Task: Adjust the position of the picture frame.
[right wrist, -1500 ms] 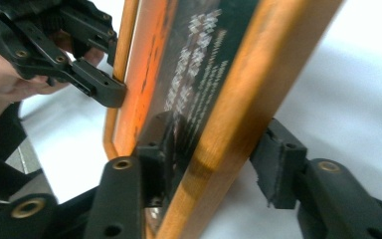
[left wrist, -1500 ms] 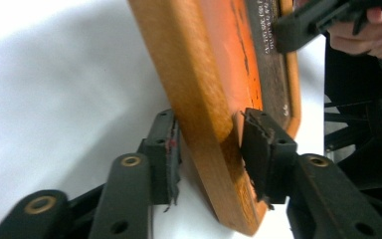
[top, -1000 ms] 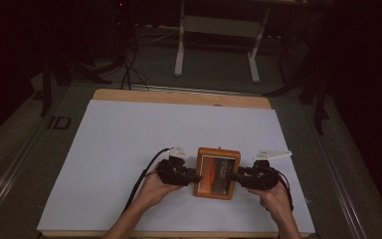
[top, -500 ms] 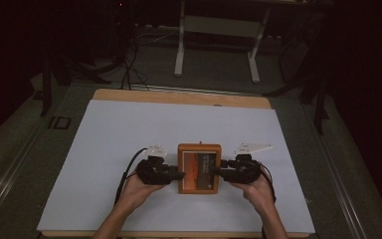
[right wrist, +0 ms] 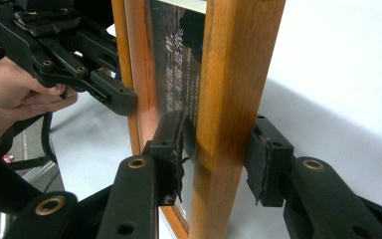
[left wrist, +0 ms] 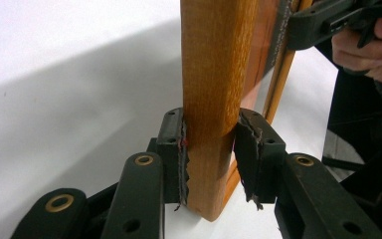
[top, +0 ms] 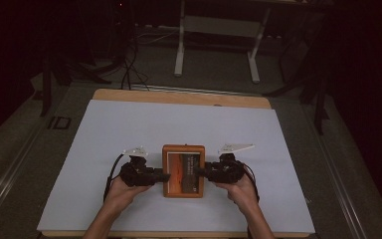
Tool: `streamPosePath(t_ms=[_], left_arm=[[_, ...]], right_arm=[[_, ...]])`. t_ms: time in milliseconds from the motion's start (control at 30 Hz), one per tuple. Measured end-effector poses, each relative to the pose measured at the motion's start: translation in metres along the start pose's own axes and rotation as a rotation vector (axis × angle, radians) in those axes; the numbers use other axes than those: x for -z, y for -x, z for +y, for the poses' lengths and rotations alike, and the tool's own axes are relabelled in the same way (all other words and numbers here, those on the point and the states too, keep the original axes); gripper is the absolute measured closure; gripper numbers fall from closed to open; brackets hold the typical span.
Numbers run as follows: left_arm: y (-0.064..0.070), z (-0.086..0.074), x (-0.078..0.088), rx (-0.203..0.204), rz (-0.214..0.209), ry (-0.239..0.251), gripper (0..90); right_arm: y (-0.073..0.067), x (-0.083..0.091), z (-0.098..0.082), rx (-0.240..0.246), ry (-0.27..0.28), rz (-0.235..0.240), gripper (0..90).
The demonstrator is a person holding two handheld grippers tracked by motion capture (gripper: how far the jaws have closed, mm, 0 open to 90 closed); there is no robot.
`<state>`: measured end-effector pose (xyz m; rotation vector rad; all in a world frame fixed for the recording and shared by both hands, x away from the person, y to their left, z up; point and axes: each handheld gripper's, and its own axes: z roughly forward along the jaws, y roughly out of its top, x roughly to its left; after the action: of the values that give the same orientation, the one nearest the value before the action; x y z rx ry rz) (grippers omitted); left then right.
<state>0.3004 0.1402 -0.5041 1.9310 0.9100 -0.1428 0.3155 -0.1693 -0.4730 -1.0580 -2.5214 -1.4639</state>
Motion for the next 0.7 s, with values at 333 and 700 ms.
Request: streamPosePath(t_ms=[333,700], left_arm=[[-0.008,-0.003,-0.005,0.041,0.023,0.025,66.4],[-0.020,-0.001,-0.015,0.110,0.082,0.003,62.2]], right_arm=[[0.013,-0.011,-0.007,-0.065,-0.009,0.012,61.2],[0.028,-0.023,-0.004,-0.109,-0.050,-0.088,59.7]])
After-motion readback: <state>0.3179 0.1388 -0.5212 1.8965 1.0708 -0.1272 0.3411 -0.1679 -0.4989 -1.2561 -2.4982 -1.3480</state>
